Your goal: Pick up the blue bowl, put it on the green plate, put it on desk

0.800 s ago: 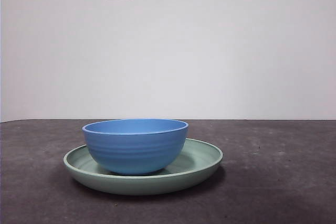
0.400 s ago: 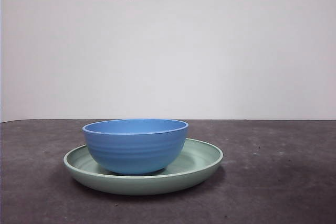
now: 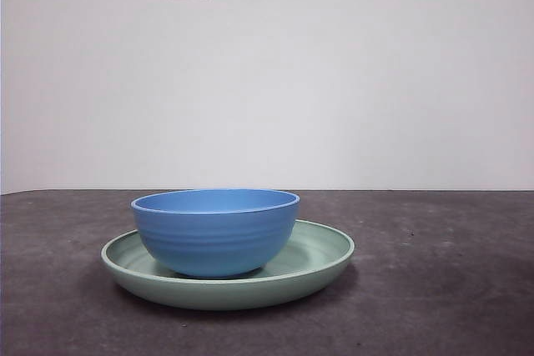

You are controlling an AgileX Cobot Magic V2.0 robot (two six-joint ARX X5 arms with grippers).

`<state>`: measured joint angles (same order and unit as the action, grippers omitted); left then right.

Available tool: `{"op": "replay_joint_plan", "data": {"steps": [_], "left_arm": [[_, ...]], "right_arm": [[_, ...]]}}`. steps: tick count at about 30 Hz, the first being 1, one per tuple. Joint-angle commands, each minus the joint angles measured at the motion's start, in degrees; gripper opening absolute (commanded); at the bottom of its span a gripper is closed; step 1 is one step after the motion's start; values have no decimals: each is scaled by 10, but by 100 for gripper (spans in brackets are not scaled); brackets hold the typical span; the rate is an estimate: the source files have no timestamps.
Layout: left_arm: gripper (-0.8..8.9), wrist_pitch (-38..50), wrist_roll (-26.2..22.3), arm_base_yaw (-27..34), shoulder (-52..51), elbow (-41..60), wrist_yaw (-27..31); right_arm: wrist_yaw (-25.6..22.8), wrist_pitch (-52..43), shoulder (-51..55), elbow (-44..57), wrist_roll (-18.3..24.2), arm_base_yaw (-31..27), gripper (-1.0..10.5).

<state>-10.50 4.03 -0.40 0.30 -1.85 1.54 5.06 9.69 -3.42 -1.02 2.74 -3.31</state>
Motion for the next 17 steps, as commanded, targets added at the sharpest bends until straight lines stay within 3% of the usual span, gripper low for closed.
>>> {"op": "replay_joint_plan", "data": {"steps": [1,17], "left_arm": [[27,-3,-1,0,-1,12,-1],[27,-3,-1,0,-1,12,-1]], "right_arm": [[-8,3,14,4,-7,0,25],[-7,-41,32,3,-7,0,25]]}}
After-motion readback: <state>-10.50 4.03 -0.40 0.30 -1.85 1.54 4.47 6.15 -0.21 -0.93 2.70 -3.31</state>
